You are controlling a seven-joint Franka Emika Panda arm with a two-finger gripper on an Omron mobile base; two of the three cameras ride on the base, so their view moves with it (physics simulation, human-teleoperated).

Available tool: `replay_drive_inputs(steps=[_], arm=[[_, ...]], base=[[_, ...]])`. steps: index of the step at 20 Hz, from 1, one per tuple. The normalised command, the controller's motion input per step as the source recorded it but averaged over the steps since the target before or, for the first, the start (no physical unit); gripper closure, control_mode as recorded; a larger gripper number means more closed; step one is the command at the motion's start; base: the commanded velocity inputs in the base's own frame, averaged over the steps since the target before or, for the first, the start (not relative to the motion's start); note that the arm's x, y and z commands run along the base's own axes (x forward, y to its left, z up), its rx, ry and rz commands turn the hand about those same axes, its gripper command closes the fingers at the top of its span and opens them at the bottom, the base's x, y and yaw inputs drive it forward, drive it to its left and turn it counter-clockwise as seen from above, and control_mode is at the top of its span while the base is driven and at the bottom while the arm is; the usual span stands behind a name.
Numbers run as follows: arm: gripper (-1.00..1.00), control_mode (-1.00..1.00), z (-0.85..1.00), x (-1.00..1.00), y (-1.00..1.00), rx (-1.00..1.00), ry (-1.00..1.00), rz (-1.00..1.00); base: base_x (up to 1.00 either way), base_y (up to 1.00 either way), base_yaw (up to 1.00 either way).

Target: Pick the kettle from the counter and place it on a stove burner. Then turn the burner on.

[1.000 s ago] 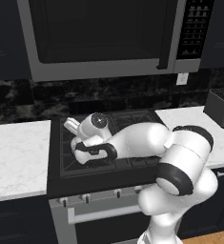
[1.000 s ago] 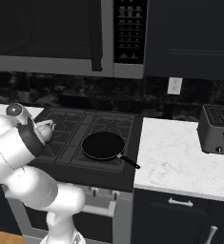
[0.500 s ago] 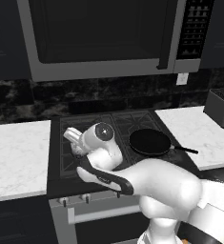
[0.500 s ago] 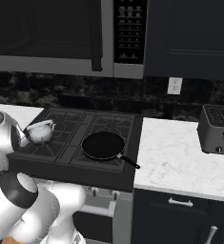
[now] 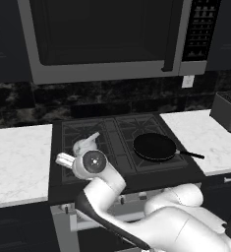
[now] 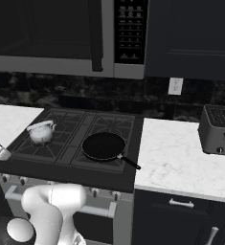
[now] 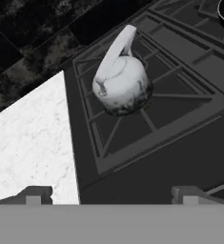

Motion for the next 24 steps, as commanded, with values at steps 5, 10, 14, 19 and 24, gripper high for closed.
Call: replay_drive_inputs(steps=[5,10,14,19,24], arm=[[-1.00,-1.00,0.00,-0.49,0.56,-0.26,-0.01,0.00],[-1.00,-1.00,-0.05,-0.29,0.49,-0.27,-0.07,-0.02],[-1.00,-1.00,-0.34,-0.20,0.39,-0.27,-0.14,-0.04],[-1.00,-1.00,-0.58,-0.17,0.21,-0.28,-0.21,-0.03],[-1.00,-1.00,-0.58,-0.01,0.08,-0.21,-0.20,0.00]], base=[[0.00,0.00,0.00],[0.00,0.00,0.00],[0.00,0.00,0.00],[0.00,0.00,0.00],[0.00,0.00,0.00]])
